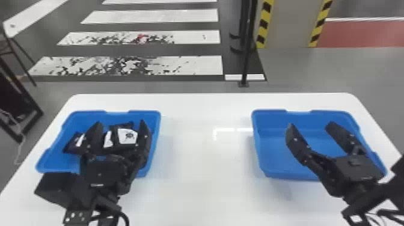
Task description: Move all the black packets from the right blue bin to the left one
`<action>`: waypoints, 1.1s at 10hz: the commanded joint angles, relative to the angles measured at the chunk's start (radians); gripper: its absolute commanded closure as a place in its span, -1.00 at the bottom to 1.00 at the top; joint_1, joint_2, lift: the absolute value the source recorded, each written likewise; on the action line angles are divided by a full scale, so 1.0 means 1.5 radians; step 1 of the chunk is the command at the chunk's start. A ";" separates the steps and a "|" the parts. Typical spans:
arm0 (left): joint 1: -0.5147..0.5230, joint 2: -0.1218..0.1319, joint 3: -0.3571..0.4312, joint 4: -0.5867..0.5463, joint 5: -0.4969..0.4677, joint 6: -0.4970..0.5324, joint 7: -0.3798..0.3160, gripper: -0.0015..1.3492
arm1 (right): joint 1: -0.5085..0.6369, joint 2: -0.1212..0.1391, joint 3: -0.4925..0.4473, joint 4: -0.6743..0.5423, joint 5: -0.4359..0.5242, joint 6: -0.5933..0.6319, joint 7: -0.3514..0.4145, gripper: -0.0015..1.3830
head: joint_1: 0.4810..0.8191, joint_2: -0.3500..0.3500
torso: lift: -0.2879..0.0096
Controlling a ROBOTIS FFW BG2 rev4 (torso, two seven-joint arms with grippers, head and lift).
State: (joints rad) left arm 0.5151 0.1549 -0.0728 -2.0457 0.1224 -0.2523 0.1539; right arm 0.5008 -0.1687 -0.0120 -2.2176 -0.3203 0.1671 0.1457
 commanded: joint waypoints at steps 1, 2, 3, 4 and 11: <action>0.002 0.000 0.002 0.000 0.001 0.000 0.000 -0.70 | 0.003 0.000 0.000 -0.003 -0.002 -0.002 -0.001 -0.78 | 0.27 0.15 | -0.20; 0.002 0.000 0.003 0.000 0.001 0.000 0.001 -0.70 | 0.003 0.000 0.000 -0.003 -0.002 -0.002 -0.002 -0.78 | 0.27 0.15 | -0.20; 0.002 -0.001 0.003 0.000 0.002 0.000 0.001 -0.70 | 0.005 0.000 0.000 -0.005 -0.004 -0.002 -0.005 -0.78 | 0.27 0.16 | -0.20; 0.002 -0.001 0.005 0.000 0.002 -0.002 0.001 -0.70 | 0.006 0.001 0.000 -0.006 -0.006 -0.002 -0.005 -0.78 | 0.27 0.16 | -0.20; -0.005 0.001 -0.007 0.000 0.014 0.000 0.000 -0.70 | 0.006 0.000 0.000 -0.003 -0.011 -0.023 -0.008 -0.77 | 0.27 0.14 | -0.20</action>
State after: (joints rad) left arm 0.5085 0.1561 -0.0819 -2.0457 0.1407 -0.2539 0.1534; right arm 0.5105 -0.1683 -0.0119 -2.2235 -0.3377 0.1375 0.1334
